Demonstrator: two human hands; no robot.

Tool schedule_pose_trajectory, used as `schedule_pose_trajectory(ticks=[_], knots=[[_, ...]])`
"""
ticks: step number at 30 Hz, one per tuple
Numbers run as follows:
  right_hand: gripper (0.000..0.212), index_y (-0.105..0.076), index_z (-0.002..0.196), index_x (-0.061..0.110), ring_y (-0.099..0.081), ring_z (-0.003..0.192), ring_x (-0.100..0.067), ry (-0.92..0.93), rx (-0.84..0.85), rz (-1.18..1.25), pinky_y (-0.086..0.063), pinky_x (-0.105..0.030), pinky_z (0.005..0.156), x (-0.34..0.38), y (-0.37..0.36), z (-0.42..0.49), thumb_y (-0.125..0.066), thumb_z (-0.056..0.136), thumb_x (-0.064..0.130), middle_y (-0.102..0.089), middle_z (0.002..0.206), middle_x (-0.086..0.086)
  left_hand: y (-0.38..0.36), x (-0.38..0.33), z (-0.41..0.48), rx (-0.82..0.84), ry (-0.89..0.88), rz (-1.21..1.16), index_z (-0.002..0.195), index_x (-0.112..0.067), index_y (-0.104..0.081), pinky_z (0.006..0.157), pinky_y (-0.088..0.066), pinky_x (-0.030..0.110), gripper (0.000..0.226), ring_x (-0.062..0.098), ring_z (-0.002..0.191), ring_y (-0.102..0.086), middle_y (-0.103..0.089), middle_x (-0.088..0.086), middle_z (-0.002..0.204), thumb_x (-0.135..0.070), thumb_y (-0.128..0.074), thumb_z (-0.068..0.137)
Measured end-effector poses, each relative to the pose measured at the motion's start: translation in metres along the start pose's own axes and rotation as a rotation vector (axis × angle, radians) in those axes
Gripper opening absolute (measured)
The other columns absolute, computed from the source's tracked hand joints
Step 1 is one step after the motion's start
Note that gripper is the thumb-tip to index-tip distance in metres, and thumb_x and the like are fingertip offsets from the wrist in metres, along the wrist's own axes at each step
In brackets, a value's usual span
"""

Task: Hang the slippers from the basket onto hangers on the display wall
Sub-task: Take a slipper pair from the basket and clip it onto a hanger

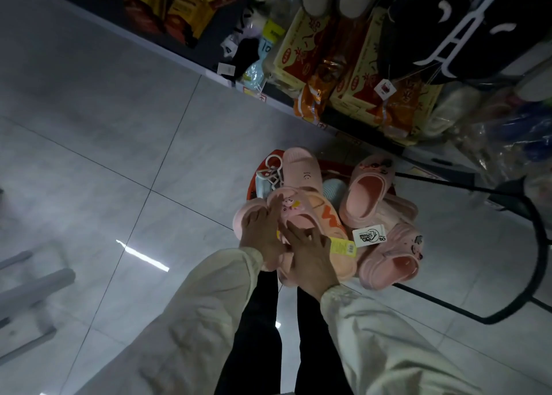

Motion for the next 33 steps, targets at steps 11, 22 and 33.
schedule_pose_trajectory(ticks=[11, 22, 33], knots=[[0.077, -0.03, 0.155, 0.023, -0.031, 0.139, -0.034, 0.181, 0.289, 0.004, -0.026, -0.05, 0.105, 0.065, -0.034, 0.024, -0.043, 0.079, 0.014, -0.033, 0.159, -0.001, 0.021, 0.093, -0.029, 0.072, 0.261, -0.186, 0.154, -0.025, -0.023, 0.097, -0.05, 0.037, 0.113, 0.03, 0.113, -0.061, -0.062, 0.005, 0.126, -0.049, -0.082, 0.06], [0.083, -0.037, 0.147, 0.034, -0.031, 0.138, -0.029, 0.217, 0.364, 0.07, -0.028, -0.042, 0.102, 0.073, -0.057, 0.051, -0.035, 0.068, 0.01, -0.038, 0.153, 0.01, 0.018, 0.124, -0.038, -0.113, 0.307, -0.249, 0.148, -0.042, -0.018, 0.092, -0.049, 0.034, 0.087, 0.029, 0.101, -0.064, -0.058, 0.0, 0.107, -0.027, -0.069, 0.079], [0.028, -0.062, 0.113, 0.017, -0.062, 0.088, -0.018, 0.007, -0.055, 0.472, -0.048, -0.027, 0.075, 0.085, -0.045, 0.082, -0.054, 0.088, 0.023, -0.065, 0.102, 0.0, 0.009, 0.17, -0.041, -0.076, 0.669, -0.249, 0.147, -0.029, -0.019, 0.1, -0.043, 0.04, 0.079, 0.031, 0.115, -0.059, -0.063, 0.006, 0.119, -0.05, -0.062, 0.084]])
Point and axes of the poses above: each hand's wrist, its own z-axis towards the middle knuckle, its own y-axis out of the back of the hand, x = y × z, the point moved 4 cm from there along z, towards the middle knuckle
